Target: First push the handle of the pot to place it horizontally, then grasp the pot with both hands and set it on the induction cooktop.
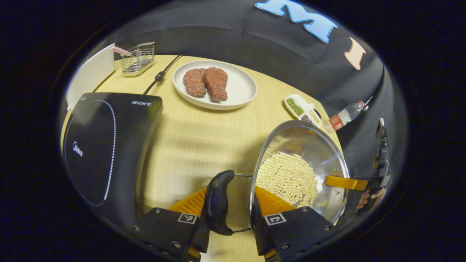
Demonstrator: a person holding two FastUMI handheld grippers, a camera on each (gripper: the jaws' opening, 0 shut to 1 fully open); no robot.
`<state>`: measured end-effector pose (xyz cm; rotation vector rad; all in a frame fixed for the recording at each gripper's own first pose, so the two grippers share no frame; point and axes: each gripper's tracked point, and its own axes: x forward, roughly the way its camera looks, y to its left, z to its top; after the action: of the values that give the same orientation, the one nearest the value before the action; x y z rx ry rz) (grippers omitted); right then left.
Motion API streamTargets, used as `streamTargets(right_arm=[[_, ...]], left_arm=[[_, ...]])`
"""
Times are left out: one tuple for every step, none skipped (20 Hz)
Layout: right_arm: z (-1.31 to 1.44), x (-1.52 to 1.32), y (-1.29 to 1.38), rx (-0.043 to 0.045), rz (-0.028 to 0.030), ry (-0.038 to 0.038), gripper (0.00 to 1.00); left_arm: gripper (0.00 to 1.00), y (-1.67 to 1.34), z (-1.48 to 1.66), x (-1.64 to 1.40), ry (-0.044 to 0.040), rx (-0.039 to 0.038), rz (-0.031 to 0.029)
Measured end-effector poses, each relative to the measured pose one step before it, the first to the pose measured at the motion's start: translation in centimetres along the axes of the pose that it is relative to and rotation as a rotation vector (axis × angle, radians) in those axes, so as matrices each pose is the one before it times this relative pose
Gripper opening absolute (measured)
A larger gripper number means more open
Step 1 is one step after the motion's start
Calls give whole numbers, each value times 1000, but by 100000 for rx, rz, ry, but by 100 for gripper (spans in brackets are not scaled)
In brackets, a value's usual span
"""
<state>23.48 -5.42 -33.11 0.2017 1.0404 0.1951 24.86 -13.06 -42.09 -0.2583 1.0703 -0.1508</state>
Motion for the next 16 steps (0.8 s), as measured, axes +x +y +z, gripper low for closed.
streamTargets(right_arm=[[-416, -553, 226, 12, -144, -216, 53], [-387, -562, 191, 265, -37, -240, 51], [-366, -511, 145, 396, -15, -331, 51], [-350, -566, 258, 559, 16, -585, 51], [-458, -600, 401, 460, -30, -591, 53], [-475, -664, 385, 530, 44, -520, 53], [-408, -516, 474, 329, -67, -572, 51], [-495, -586, 426, -15, -145, -489, 51], [-459, -684, 514, 348, -280, -768, 53], [-489, -665, 525, 157, -263, -722, 51], [-495, -610, 589, 265, -293, -815, 51], [-557, -634, 598, 430, -228, -1003, 51], [-595, -601, 740, 367, -108, -749, 51], [-609, -734, 660, 580, 204, -664, 53], [-484, -642, 863, 500, 275, -577, 53], [-590, -687, 748, 287, 266, -656, 53]], left_arm=[[48, -8, 322, 398, -212, 112, -269], [52, 75, 167, 9, -94, 162, -123], [55, -134, 13, 58, -490, 599, -197], [48, 66, 190, 0, -416, 862, -222], [52, -62, 121, 33, -437, 573, -294], [51, 28, 157, -72, -314, 668, -356], [52, -8, 137, 95, -232, 412, -384], [52, 71, 172, 10, -53, 331, -339], [52, 17, 105, 95, -205, 350, -452], [52, 63, 120, 60, -116, 154, -441], [52, 144, 183, -88, -380, 329, -600], [52, 164, 212, 36, -88, 674, -528], [51, 99, 233, -41, 124, 66, -343], [48, 256, 397, -88, 28, 376, -303], [48, 245, 485, -288, -305, 758, -105], [48, 212, 465, -125, -498, 647, -28]])
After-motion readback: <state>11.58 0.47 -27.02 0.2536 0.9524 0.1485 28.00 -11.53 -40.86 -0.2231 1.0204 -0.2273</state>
